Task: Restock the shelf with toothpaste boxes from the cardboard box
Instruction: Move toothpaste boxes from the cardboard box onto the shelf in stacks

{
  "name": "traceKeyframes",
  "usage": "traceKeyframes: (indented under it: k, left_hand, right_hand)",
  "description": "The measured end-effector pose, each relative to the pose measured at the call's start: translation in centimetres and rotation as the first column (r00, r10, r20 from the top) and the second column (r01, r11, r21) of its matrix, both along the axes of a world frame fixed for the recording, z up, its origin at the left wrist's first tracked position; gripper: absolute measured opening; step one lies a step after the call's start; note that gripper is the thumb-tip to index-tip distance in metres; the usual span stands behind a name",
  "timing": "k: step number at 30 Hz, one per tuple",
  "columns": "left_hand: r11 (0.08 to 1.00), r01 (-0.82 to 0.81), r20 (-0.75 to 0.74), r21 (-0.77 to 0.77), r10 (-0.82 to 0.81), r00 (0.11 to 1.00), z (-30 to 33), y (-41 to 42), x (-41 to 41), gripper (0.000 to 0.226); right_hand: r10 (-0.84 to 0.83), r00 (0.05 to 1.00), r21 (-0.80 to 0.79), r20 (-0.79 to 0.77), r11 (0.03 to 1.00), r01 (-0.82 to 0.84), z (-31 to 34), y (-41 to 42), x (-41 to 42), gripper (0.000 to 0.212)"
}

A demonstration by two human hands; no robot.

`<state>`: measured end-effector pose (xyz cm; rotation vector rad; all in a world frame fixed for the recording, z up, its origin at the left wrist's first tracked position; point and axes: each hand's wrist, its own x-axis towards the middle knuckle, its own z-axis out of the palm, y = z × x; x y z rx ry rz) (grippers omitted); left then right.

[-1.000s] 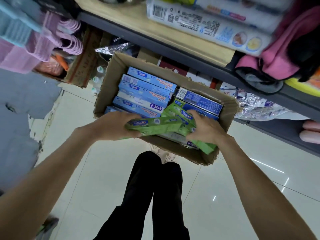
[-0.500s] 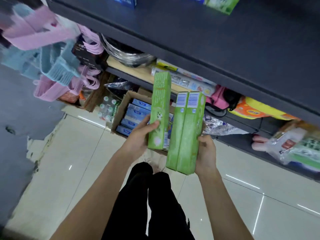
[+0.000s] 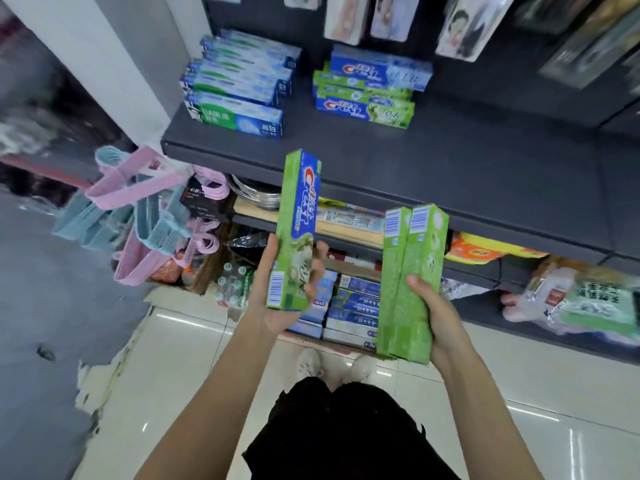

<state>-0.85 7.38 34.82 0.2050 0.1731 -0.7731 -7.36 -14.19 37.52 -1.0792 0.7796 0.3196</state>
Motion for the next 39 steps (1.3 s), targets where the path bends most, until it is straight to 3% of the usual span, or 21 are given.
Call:
traceKeyframes:
  k: [2, 6, 11, 14, 17, 20, 22, 25, 27, 29, 33, 36, 39]
  left_hand:
    - [0.996, -0.011, 0.019, 0.086, 0.01, 1.0, 0.8, -0.2, 0.6, 0.056]
    - [0.902, -0.053, 0.131, 0.429, -0.004, 0.991, 1.5, -1.1, 2.1, 0.067]
    - [0.862, -0.122, 0.213, 0.492, 0.017, 0.977, 2.6, -3.4, 4.6, 0.08]
    - [0.796, -0.159, 0.141, 0.585, 0.093, 0.986, 3.6, -5.5, 6.0, 0.078]
    - [0.604, -0.245, 0.22, 0.758, 0.117, 0.968, 3.9, -7.3, 7.3, 0.051]
    - [0.386, -0.366, 0.41, 0.847, -0.035, 0.911, 4.4, -8.7, 8.5, 0.027]
    - [0.256, -0.455, 0.5, 0.853, -0.15, 0.853, 5.1, -9.6, 9.9, 0.025]
    - [0.126, -0.55, 0.562, 0.826, -0.269, 0.782, 6.4, -10.8, 13.2, 0.036]
    - [0.049, -0.567, 0.554, 0.823, -0.293, 0.779, 7.2, -11.7, 15.5, 0.037]
    - [0.102, -0.538, 0.546, 0.837, -0.241, 0.803, 7.0, -12.4, 17.8, 0.036]
    - [0.443, -0.416, 0.45, 0.794, 0.031, 0.892, 3.8, -13.6, 20.8, 0.039]
    - [0.563, -0.375, 0.353, 0.736, 0.154, 0.923, 0.6, -14.8, 21.8, 0.019]
    - [0.619, -0.354, 0.282, 0.701, 0.216, 0.935, -0.8, -15.6, 22.5, 0.022]
  right_hand:
    - [-0.005, 1.0, -0.021, 0.024, 1.0, 0.005, 0.5, -0.4, 0.4, 0.045]
    - [0.019, 0.998, -0.052, 0.055, 0.999, -0.016, 1.4, -1.7, 2.0, 0.044]
    - [0.1, 0.991, -0.077, 0.093, 0.993, -0.093, 2.0, -4.6, 4.6, 0.026]
    - [0.148, 0.983, -0.099, 0.113, 0.986, -0.137, 2.2, -6.6, 6.3, 0.028]
    - [0.157, 0.981, -0.108, 0.116, 0.984, -0.145, 2.4, -8.3, 7.9, 0.028]
    - [0.183, 0.976, -0.101, 0.118, 0.98, -0.171, 2.8, -9.9, 9.2, 0.035]
    - [0.189, 0.975, -0.099, 0.117, 0.979, -0.178, 2.9, -10.8, 10.0, 0.048]
    - [0.182, 0.976, -0.085, 0.121, 0.981, -0.173, 2.8, -12.0, 10.7, 0.055]
    - [0.184, 0.975, -0.087, 0.127, 0.981, -0.174, 2.8, -12.7, 11.0, 0.05]
    - [0.157, 0.979, -0.094, 0.13, 0.985, -0.145, 2.7, -13.2, 11.2, 0.035]
    - [0.115, 0.987, -0.099, 0.112, 0.99, -0.104, 2.6, -13.6, 11.3, 0.03]
    - [0.078, 0.993, -0.111, 0.092, 0.992, -0.068, 2.6, -13.7, 11.0, 0.038]
    - [0.065, 0.995, -0.131, 0.082, 0.99, -0.054, 2.7, -13.7, 10.6, 0.064]
